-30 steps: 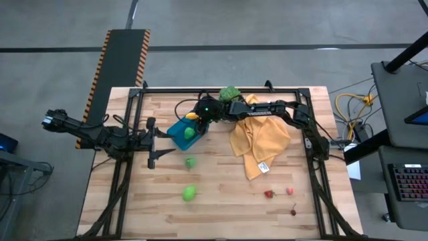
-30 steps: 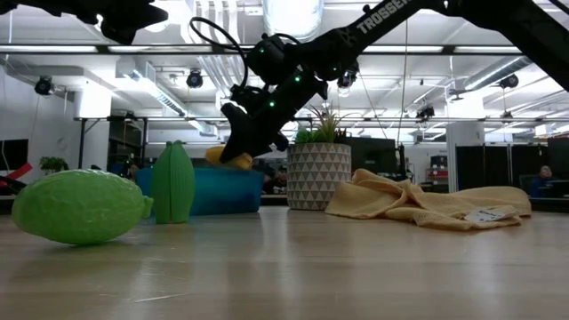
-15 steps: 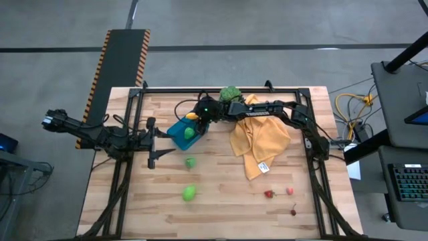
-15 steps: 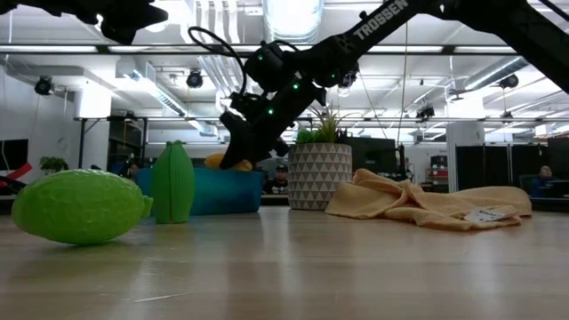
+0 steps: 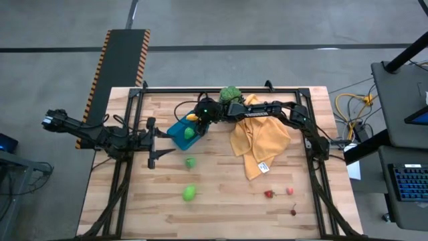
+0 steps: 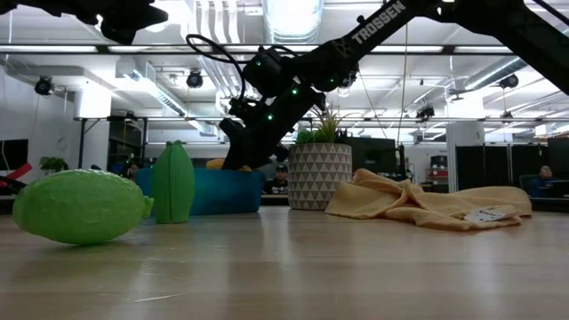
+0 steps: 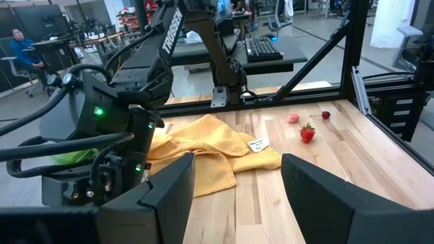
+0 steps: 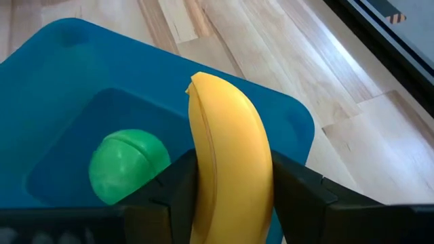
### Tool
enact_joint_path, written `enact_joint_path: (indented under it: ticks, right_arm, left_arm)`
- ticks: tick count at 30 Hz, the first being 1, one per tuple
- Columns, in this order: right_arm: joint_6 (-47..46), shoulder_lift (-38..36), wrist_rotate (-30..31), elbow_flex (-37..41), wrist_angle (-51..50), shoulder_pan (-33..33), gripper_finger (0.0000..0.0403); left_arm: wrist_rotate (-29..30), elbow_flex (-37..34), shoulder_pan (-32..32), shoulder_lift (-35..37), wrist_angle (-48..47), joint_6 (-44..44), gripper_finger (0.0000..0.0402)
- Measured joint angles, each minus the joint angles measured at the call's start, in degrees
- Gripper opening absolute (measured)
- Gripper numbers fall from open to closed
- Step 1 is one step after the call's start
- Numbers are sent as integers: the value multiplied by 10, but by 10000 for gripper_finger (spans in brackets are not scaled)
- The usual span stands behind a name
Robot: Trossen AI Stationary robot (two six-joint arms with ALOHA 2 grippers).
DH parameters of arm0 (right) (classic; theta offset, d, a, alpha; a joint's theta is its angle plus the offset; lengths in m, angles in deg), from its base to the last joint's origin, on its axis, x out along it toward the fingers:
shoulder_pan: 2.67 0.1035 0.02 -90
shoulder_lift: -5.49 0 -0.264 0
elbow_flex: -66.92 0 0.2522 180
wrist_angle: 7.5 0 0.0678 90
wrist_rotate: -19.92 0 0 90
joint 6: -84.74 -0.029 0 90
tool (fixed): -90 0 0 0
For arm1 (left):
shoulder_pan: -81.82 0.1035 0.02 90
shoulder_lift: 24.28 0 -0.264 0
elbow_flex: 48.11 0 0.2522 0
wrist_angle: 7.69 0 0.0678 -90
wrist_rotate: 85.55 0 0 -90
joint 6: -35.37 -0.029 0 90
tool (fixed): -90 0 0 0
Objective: Pick and placing Produce into tupperware
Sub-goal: Put the yellow banana into the blue bin, then put the red strawberry into the blue bin
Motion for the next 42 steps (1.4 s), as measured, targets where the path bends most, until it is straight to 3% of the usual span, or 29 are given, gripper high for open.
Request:
enact_joint_path:
  ticks: [18, 24, 30, 37, 42]
  right_arm:
    - [0, -1, -1, 0, 0, 0, 180]
    - [0, -31, -80, 1, -9, 1, 176]
    - [30, -94, -92, 13, -15, 28, 167]
    - [41, -228, -87, 93, -14, 85, 159]
    - [41, -348, -15, 191, -6, 135, 159]
  left_arm:
    - [0, 0, 0, 0, -1, 0, 206]
    - [0, 0, 0, 0, -1, 0, 206]
    - [0, -1, 0, 1, -3, 0, 206]
    - [0, -2, 0, 1, -4, 0, 206]
    - [0, -1, 0, 1, -3, -1, 206]
